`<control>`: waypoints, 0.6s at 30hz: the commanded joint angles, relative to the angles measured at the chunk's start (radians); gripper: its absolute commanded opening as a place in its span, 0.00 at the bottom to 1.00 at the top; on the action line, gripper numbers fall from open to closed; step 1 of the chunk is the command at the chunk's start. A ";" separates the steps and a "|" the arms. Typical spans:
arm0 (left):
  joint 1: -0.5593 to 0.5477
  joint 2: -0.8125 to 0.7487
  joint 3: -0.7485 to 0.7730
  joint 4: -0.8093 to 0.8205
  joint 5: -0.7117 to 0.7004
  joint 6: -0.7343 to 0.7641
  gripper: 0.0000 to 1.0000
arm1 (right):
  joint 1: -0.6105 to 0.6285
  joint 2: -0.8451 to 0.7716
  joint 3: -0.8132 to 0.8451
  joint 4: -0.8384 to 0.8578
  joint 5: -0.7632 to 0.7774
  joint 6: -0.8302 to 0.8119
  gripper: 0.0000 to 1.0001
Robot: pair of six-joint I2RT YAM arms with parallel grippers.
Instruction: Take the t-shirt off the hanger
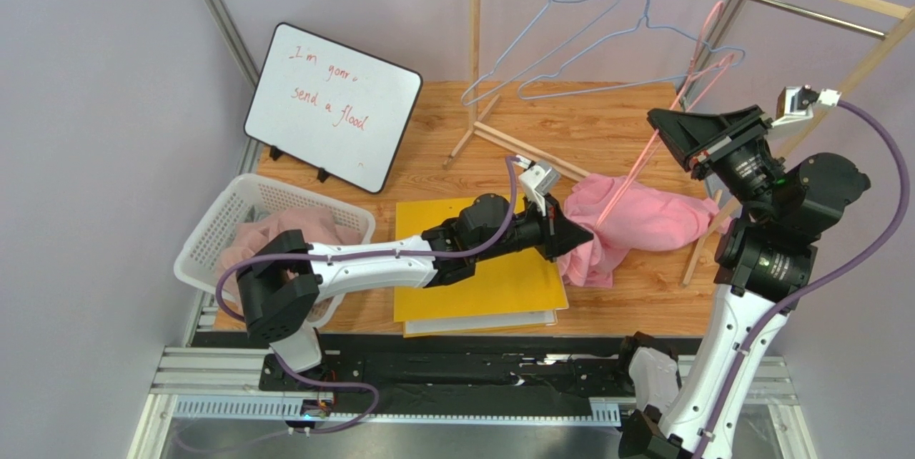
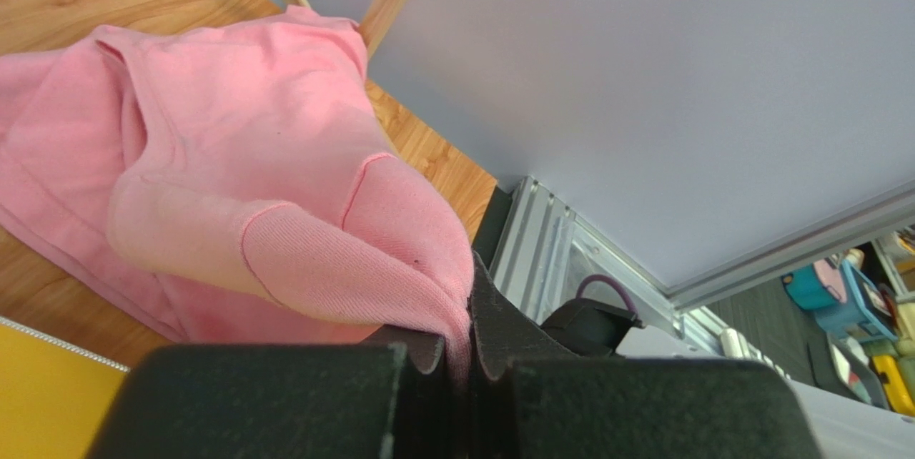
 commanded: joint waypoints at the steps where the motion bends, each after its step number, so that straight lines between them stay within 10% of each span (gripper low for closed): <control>1: 0.000 -0.011 0.003 0.080 0.068 -0.046 0.00 | 0.002 0.039 0.102 -0.062 0.058 -0.313 0.00; 18: -0.006 -0.111 -0.080 0.074 0.131 -0.043 0.00 | 0.002 0.215 0.232 -0.053 0.176 -0.602 0.00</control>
